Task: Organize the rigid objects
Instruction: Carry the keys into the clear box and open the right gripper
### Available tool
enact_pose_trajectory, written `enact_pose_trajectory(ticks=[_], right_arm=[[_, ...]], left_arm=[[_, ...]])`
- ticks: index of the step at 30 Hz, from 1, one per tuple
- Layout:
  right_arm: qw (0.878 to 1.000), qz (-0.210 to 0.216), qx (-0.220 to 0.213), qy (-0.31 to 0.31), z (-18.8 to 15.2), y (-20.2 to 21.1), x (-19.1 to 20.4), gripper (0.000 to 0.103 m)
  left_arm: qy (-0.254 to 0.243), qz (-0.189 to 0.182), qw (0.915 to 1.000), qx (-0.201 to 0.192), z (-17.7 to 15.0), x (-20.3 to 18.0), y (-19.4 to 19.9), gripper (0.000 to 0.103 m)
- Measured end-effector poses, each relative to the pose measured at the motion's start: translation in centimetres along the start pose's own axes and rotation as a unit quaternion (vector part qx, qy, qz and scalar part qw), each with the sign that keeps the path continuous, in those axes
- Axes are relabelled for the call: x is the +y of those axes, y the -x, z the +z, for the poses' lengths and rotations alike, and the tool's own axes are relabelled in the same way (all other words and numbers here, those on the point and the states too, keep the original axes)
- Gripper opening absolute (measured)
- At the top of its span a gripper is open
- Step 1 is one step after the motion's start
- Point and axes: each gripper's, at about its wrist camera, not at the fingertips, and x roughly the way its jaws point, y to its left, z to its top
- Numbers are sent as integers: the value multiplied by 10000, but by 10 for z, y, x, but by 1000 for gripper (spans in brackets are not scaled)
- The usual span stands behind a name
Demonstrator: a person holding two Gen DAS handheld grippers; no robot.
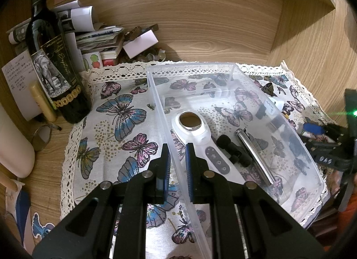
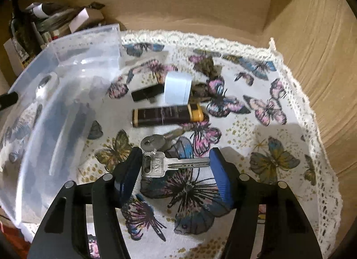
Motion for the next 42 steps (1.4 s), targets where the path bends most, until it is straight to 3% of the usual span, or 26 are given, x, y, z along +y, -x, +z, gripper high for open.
enact_pose_trajectory(ticks=[12,22,28,42], right_arm=[[9941,258,-1052,18,42,63,18,59],[9841,698,-1603,302,69,87,49,59],[9823,953,-1521,532,76,77,70,59],[9856,1138,-670,1060,78,21,108,59]], left_arm=[[13,-12,10000,-6,0,0,0,13],[15,-11,10000,-4,0,0,0,13],[18,-15,10000,-5,0,0,0,13],[24,-21,10000,-6,0,-1,0,13]])
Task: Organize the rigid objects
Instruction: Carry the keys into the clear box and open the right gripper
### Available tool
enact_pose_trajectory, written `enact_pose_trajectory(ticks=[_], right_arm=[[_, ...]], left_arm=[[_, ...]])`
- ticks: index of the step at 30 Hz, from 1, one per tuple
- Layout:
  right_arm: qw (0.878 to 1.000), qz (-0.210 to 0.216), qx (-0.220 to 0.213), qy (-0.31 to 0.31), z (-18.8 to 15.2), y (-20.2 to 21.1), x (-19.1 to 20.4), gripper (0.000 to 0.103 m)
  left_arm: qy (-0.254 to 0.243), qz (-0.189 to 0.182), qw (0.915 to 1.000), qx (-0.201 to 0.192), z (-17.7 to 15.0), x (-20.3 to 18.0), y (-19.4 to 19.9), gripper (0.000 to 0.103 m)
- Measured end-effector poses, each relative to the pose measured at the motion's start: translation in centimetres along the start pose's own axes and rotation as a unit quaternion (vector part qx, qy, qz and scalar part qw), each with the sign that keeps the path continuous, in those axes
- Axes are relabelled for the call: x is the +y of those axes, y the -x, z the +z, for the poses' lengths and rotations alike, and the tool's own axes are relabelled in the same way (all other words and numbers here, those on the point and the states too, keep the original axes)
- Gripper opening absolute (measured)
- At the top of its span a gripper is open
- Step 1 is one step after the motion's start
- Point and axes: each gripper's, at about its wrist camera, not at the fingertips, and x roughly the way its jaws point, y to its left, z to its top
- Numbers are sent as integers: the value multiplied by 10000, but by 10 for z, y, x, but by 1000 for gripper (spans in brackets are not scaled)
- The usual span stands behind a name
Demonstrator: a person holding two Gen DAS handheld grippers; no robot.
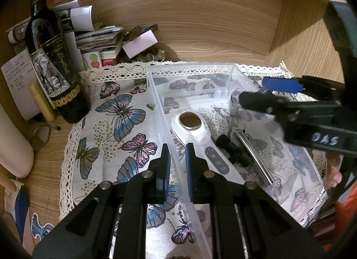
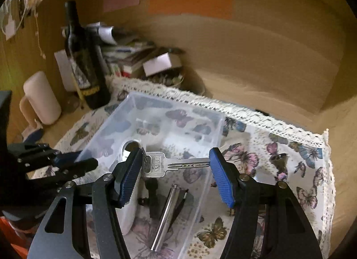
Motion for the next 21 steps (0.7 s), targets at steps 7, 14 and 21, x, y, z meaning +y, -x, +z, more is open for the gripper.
enact_pose_trajectory(ticks=[7,14,21], right_arm=[[9994,103,303,163,1,-15,6,59],[9986,238,461,99,0,-18,5,59],[9997,148,205,12,1,4,-2,59]], left_arm=[[-3,1,10000,-1,0,0,0,13],[-2,1,10000,2,0,0,0,13],[-2,-1,10000,-1,0,0,0,13]])
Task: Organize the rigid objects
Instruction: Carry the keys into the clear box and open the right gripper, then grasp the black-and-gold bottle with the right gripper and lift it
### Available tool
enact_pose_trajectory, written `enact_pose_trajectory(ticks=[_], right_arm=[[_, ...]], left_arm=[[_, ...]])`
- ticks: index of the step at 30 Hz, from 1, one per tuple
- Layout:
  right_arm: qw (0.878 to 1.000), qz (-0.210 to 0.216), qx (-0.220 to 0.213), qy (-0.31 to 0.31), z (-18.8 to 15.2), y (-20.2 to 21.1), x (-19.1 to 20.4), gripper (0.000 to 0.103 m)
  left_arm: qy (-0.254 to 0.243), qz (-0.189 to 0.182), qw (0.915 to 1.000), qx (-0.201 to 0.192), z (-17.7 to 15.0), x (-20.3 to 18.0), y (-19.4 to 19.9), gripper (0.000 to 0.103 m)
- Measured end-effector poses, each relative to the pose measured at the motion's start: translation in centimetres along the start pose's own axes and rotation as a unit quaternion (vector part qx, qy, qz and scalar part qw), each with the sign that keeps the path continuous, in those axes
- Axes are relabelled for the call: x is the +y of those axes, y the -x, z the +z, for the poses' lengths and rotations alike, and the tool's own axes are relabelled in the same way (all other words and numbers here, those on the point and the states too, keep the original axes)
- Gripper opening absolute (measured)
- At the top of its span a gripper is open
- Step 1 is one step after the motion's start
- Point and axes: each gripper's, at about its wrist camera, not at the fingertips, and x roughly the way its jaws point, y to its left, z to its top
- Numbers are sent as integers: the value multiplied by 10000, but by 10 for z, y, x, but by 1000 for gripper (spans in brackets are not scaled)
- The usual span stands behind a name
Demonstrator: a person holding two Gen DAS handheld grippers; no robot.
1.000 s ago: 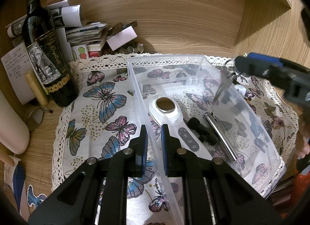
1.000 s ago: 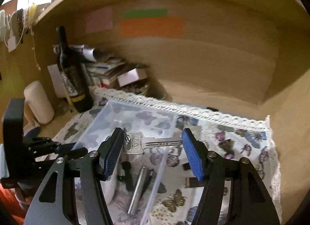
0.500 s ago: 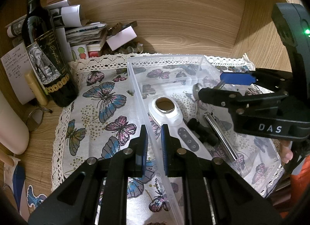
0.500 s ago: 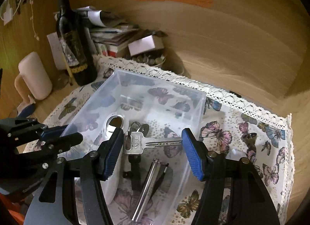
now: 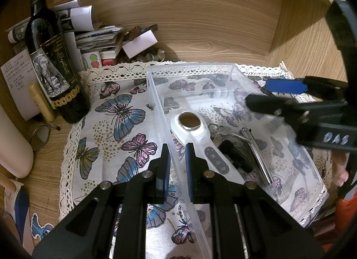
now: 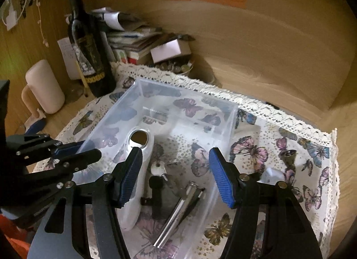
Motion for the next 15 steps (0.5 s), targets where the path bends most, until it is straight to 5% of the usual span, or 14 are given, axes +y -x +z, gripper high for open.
enact_pose_trajectory(ticks=[7,15], right_arm=[[9979,-438,-348,-316,-5,36,-28,59],[9916,-1013,-173,-786,-29,45,-71,60]], left_arm=[[-4,-5,10000,1,0,-1,0,13],[2,-3,10000,0,0,-2,-1,13]])
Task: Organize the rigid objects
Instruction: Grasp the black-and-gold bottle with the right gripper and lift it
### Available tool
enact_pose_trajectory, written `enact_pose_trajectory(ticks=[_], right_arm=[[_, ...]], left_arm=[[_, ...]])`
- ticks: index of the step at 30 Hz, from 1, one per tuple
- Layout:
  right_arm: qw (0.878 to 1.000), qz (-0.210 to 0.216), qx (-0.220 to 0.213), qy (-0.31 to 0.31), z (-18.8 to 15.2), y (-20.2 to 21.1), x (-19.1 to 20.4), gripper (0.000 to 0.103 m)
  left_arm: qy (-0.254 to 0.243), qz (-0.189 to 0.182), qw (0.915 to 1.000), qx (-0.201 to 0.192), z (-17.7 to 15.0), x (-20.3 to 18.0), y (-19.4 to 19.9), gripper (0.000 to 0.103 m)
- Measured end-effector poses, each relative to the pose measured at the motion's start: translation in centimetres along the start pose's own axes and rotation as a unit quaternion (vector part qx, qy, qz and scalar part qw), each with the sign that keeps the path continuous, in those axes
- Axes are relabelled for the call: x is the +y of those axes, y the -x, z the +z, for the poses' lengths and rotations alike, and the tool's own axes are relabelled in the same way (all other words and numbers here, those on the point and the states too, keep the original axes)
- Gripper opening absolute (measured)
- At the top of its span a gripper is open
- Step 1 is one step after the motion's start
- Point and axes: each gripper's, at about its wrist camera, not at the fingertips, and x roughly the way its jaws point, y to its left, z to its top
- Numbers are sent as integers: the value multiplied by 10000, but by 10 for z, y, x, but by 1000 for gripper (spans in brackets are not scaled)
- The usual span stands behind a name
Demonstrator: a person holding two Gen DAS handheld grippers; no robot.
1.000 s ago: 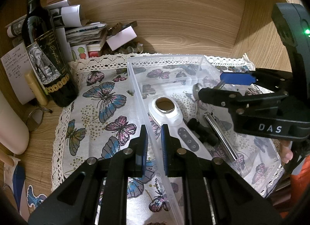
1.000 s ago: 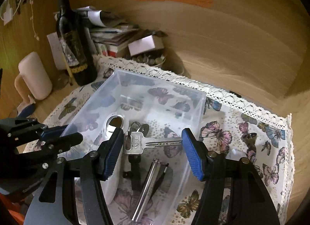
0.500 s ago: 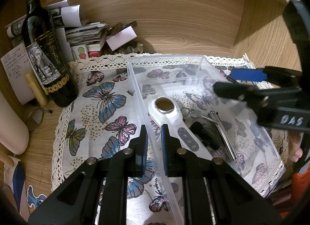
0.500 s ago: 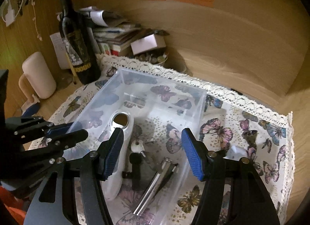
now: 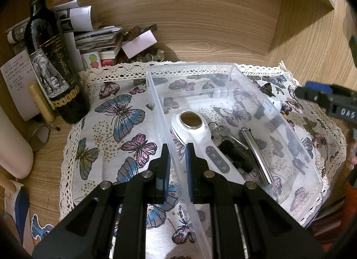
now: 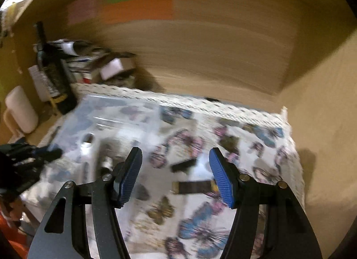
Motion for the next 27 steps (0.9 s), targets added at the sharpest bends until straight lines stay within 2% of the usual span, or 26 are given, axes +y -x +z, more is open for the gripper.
enact_pose_trajectory(ticks=[5,13,17,22,27], right_arm=[[9990,-160,373,-195,-21,-21,-19,71],[9930,146,1121,-353,-45,-63,-29,73],[9928,180,1146,-291,-44,-73,-26,83],[9922,51,1241,-49,-40,-89,-20,84],[9931,57,1165,-137,-39,-94,-25,82]], left_arm=[[1,-2,10000,3,0,0,0,13],[-2,-2,10000,2,0,1,0,13],[-5,-4,10000,4,0,1,0,13],[-18,5,10000,10,0,0,0,13],[-19,7,10000,11,0,0,0,13]])
